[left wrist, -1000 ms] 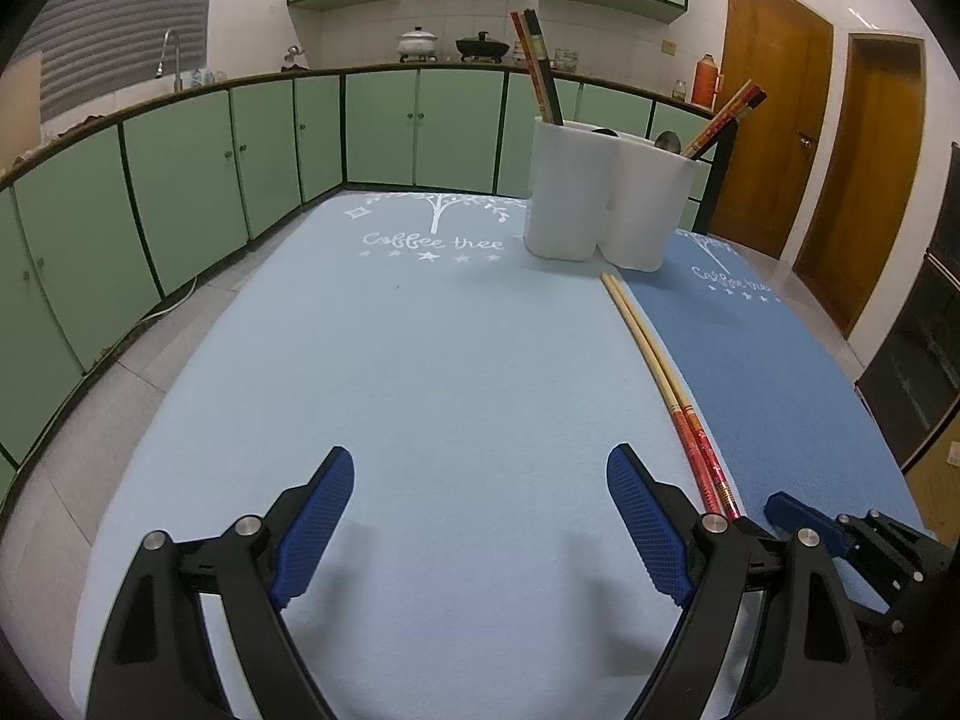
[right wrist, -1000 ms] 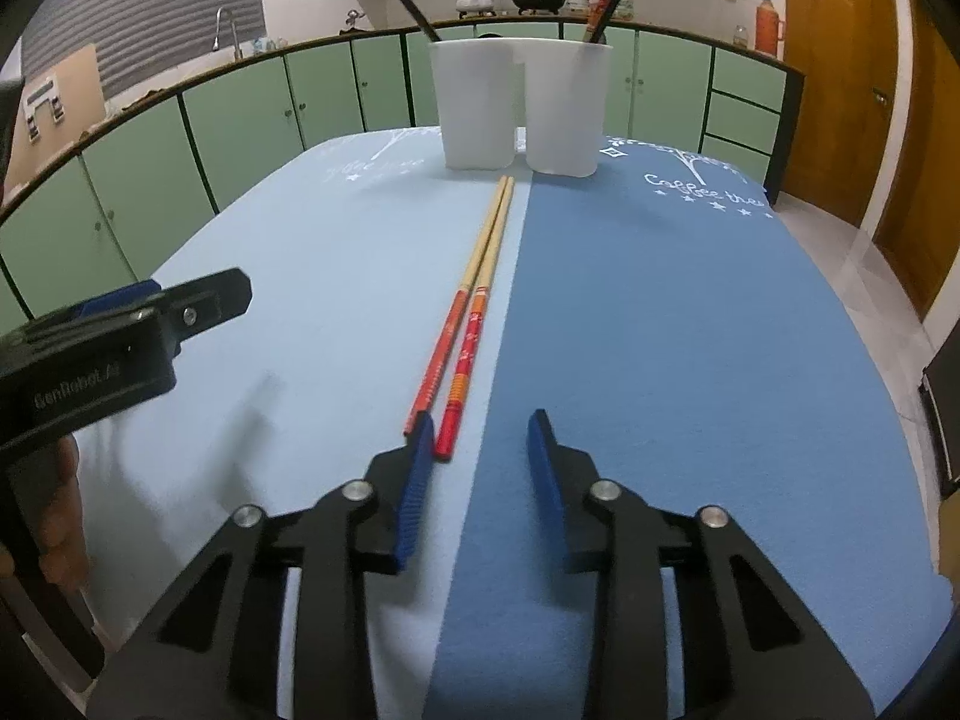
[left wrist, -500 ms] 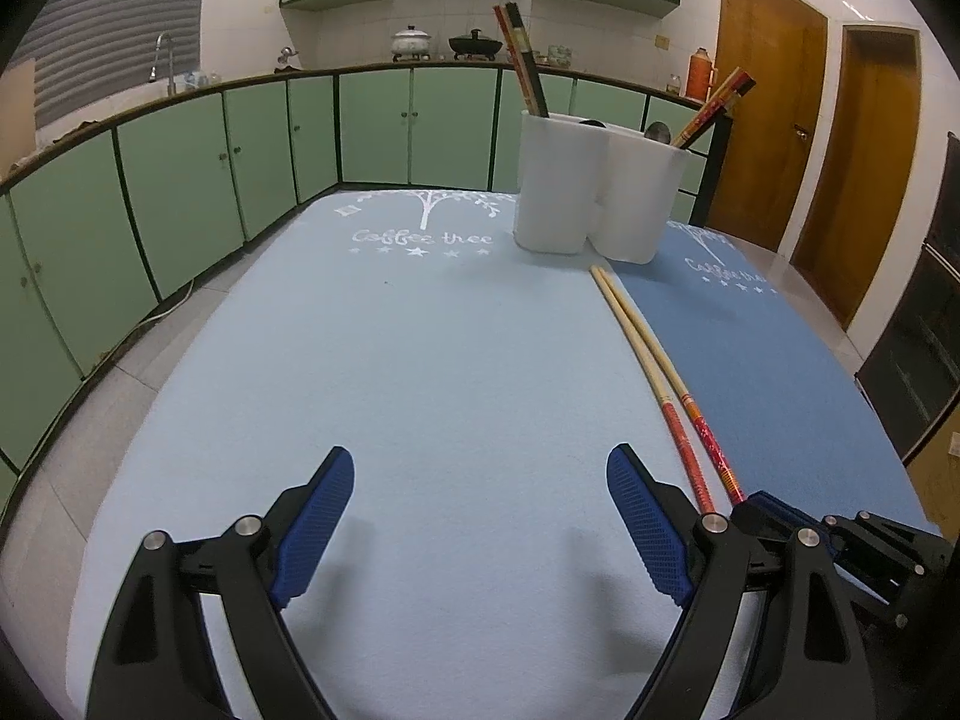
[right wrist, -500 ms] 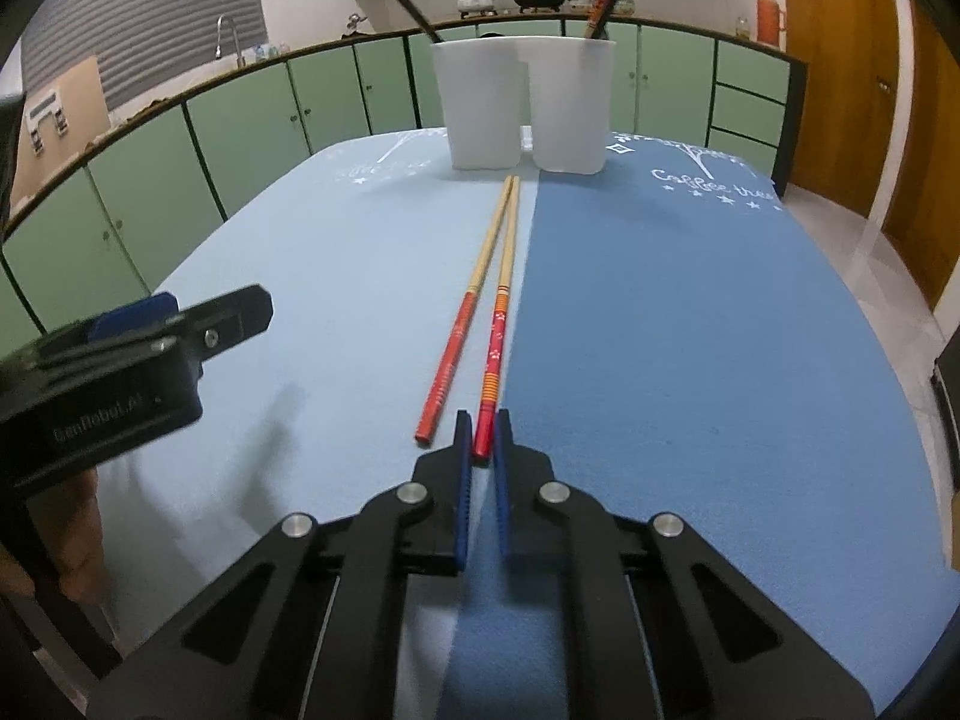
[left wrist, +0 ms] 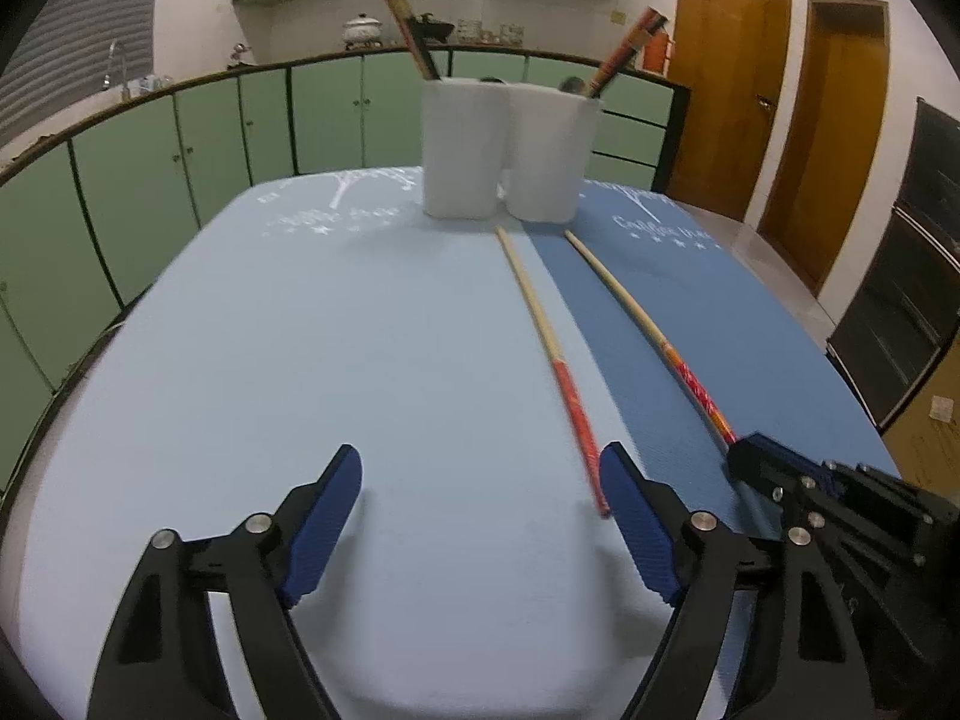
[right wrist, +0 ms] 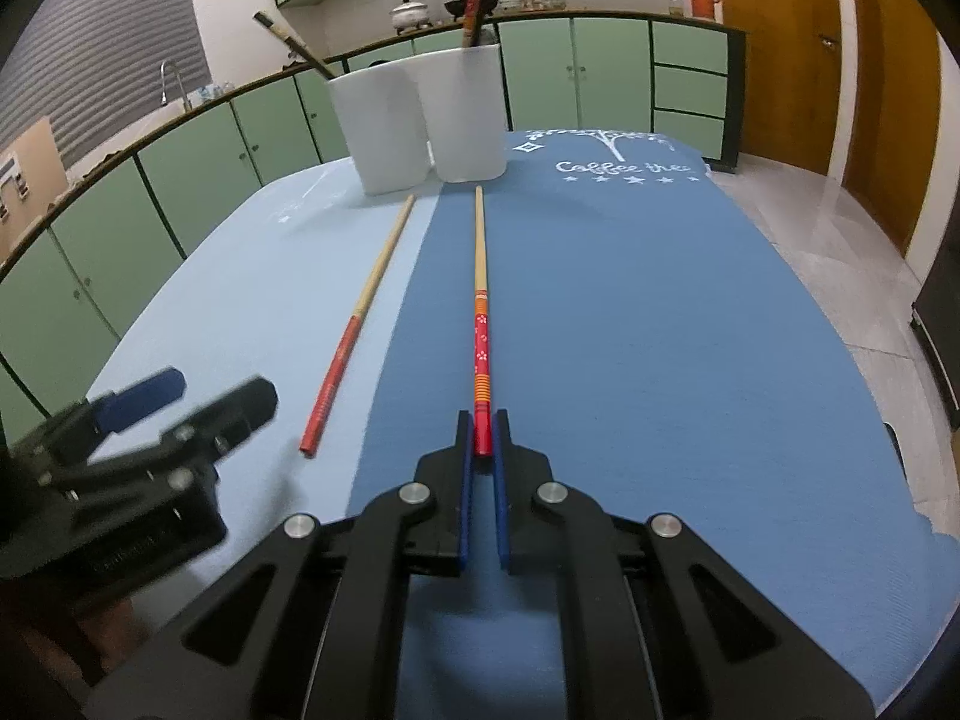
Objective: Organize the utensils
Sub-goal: 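Grasp the other red-patterned chopstick with the left tool while the right tool holds its chopstick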
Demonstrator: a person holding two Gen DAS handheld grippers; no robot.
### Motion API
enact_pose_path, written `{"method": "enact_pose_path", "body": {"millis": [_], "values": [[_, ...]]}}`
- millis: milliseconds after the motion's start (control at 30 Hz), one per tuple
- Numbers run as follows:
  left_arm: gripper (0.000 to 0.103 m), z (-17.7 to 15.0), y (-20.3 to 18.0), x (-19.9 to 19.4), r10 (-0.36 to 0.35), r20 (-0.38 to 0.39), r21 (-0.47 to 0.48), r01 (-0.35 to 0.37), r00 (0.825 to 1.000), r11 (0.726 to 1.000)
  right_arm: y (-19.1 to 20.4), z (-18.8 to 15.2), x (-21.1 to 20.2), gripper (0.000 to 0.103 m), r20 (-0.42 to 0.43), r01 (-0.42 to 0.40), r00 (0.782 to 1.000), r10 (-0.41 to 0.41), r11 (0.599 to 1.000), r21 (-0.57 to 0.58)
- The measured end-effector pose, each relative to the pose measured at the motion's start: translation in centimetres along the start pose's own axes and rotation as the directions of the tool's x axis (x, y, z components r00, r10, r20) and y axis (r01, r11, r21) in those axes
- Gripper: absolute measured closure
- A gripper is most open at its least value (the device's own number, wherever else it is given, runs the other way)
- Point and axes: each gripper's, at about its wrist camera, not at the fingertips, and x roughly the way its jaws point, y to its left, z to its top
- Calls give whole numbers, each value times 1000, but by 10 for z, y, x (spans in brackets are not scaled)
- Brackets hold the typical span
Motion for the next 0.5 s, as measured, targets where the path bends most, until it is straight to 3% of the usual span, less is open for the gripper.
{"method": "enact_pose_path", "body": {"millis": [167,500], "values": [[27,-1,-12,6,-13,-22,7,13,1000,1000,-12,0,-2,98,-2,5,1000,-5,1000,29],[42,-5,-24,12,-8,-38,-33,7,999,999,-22,-2,-5,98,1,9,1000,-9,999,35]]}}
